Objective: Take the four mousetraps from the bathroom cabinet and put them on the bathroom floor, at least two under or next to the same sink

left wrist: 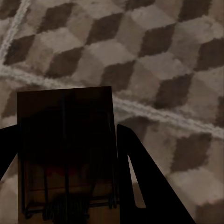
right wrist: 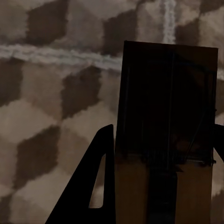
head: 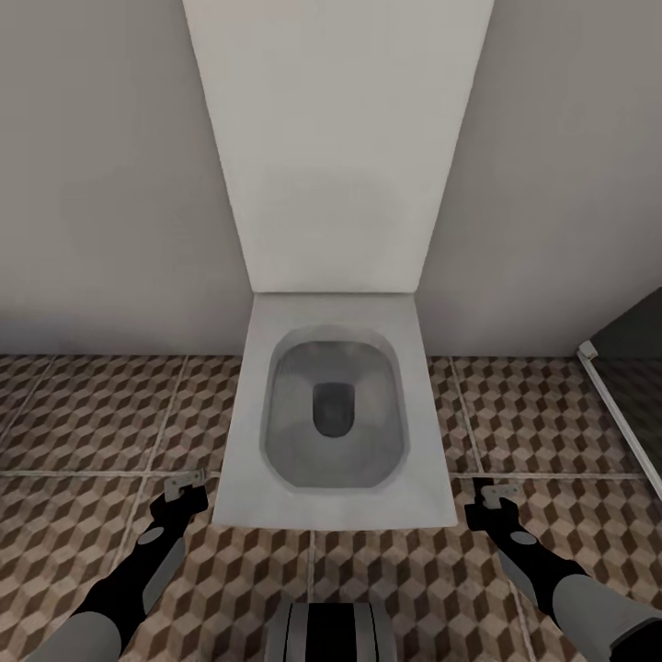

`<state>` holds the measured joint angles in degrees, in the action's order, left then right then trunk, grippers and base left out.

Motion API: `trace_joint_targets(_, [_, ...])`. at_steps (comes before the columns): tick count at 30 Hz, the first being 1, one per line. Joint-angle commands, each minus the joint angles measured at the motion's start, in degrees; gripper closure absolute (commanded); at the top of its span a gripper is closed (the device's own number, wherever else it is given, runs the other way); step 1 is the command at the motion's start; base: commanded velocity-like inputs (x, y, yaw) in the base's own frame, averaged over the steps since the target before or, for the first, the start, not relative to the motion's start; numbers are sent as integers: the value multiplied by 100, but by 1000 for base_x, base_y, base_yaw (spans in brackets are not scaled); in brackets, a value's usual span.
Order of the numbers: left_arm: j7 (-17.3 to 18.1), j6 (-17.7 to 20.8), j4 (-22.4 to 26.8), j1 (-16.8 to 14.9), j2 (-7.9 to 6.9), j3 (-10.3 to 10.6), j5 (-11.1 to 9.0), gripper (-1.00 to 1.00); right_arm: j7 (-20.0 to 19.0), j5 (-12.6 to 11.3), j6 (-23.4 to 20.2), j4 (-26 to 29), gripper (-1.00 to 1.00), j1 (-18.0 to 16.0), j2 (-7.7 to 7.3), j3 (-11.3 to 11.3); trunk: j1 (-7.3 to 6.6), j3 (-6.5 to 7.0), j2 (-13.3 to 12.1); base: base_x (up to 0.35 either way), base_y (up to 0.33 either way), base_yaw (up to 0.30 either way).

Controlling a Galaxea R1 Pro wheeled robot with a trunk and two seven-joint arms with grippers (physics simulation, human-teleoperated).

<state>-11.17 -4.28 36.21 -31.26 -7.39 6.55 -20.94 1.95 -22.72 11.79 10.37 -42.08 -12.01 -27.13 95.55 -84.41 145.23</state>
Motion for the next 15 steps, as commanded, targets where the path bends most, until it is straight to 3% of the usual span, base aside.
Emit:
trace_joint_targets(1, [-60,-24,0,-3,-8,49,-41,100,-10,-58,16,0,100,-2,-3,-45,-1,-3,1,0,0,0])
trace_joint_targets(15, [-59,-28,0,-3,-8,48,-40,100,-19,-66,253,0,100,-2,0,-46,-1,-3,1,0,0,0])
